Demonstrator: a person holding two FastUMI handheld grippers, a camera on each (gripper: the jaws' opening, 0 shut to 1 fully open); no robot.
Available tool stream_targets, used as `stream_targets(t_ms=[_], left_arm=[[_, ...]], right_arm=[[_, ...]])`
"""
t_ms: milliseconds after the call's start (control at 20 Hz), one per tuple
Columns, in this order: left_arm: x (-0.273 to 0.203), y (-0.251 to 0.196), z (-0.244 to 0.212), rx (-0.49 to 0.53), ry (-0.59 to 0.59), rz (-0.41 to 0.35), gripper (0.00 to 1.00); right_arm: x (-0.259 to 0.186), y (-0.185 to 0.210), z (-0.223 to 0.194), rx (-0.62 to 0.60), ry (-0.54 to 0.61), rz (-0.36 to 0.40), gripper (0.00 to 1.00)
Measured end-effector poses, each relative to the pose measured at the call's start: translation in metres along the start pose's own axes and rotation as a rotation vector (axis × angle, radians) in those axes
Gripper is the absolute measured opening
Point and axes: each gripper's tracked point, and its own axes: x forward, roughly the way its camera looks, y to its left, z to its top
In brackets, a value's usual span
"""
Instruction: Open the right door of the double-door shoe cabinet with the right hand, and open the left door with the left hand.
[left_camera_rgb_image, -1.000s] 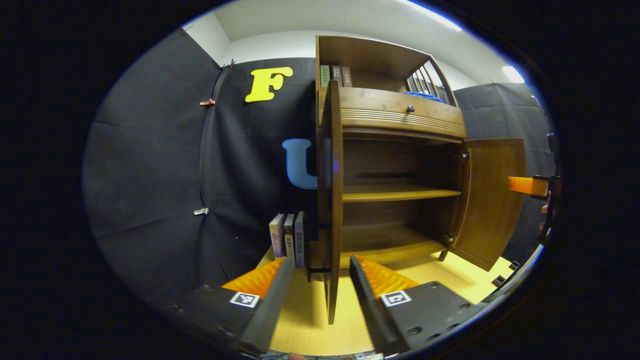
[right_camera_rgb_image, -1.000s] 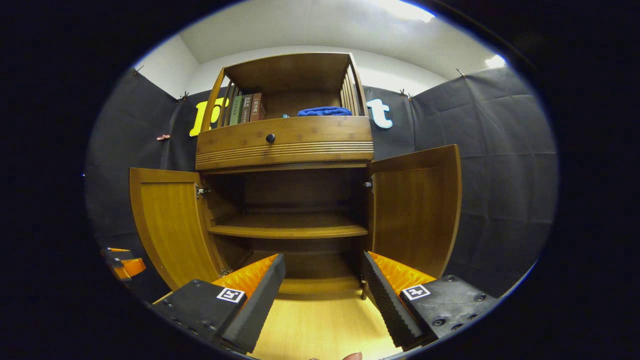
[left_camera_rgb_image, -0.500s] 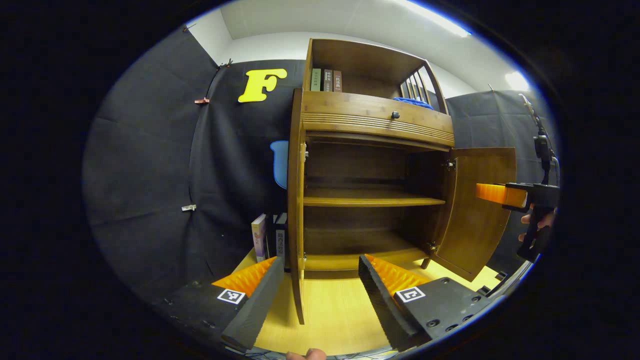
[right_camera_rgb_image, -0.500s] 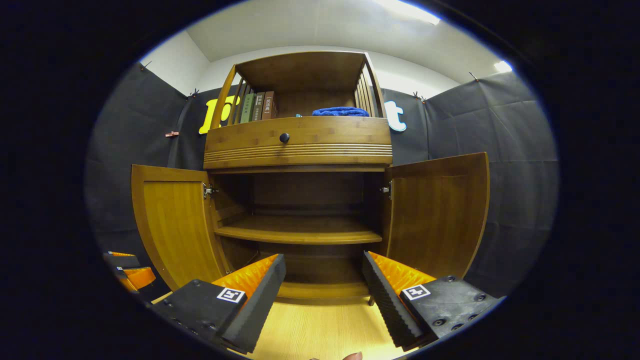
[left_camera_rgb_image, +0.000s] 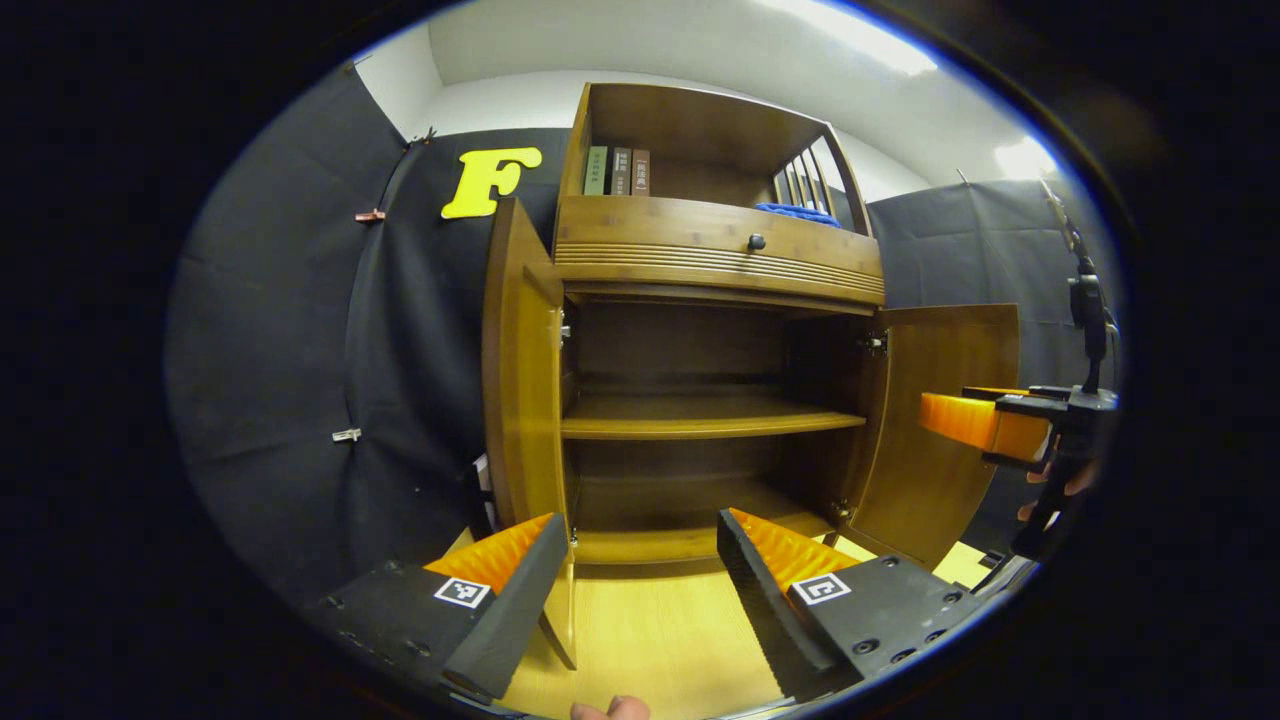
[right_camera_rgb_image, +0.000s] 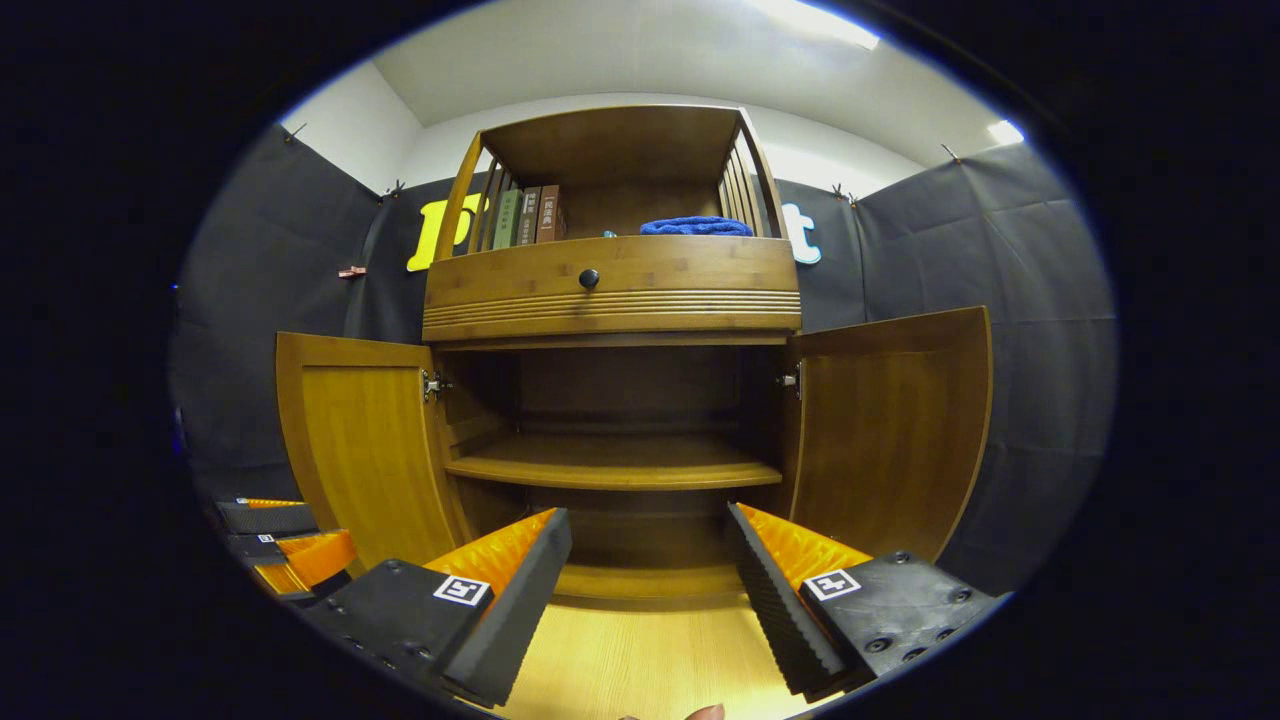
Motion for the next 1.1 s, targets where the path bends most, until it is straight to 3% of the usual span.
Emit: stream_targets(t_ms=[100,250,300,450,550,700,750,1100], left_arm=[[0.004,-0.003,0.001,0.000,0.001,-0.004,0.94],[0.006,-0.007,0.000,-0.004,0.004,-0.006,0.94],[0.007,-0.007,0.001,-0.006,0.005,-0.004,0.94],[0.010,-0.009,-0.001,-0.016,0.014,-0.005,0.94],[0.010,-0.010,0.000,-0.014,0.015,-0.003,0.94],[0.011,-0.012,-0.001,-0.015,0.016,-0.001,0.94],[0.013,-0.012,0.000,-0.016,0.017,-0.001,0.94],[0.017,-0.020,0.000,-0.005,0.018,-0.005,0.94]], right_arm=[[0.001,0.002,-0.002,0.002,0.001,0.003,0.94],[0.001,0.002,-0.003,0.007,0.007,0.007,0.94],[0.000,0.002,-0.003,0.007,0.006,0.008,0.98],[0.004,0.001,-0.002,-0.004,0.001,0.013,0.94],[0.007,0.001,0.001,0.000,-0.003,0.013,0.98],[0.006,0.004,0.002,0.007,-0.008,0.017,0.94],[0.007,0.005,0.001,0.003,-0.006,0.020,0.98],[0.008,0.002,0.001,0.006,-0.008,0.020,0.94]])
